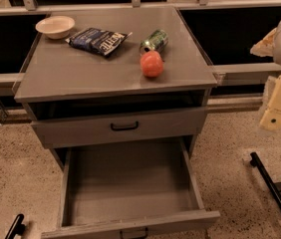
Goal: Place apple into middle drawer
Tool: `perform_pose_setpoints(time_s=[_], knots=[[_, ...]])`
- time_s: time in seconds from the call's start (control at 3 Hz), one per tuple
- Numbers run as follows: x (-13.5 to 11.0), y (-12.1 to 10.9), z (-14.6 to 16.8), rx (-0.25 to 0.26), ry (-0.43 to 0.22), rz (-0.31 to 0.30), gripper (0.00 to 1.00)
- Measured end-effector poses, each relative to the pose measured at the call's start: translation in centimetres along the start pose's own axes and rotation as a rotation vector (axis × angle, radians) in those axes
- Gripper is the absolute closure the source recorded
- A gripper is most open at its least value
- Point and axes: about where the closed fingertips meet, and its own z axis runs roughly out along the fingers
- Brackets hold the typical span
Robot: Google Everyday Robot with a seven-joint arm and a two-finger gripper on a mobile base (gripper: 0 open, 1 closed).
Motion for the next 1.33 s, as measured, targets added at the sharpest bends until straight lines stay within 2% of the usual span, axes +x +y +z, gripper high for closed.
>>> perform_pose_setpoints(time_s=[0.33,0.67,1.0,1.33], knots=[[0.0,0.0,0.0,0.0,0.0,0.0,0.0],[-2.3,-0.9,0.7,0.009,-0.096,-0.036,0.0],[-4.3,-2.0,1.2,0.034,-0.17,-0.045,0.0],[-6.6,-3.0,2.4,0.058,-0.284,-0.034,0.0]])
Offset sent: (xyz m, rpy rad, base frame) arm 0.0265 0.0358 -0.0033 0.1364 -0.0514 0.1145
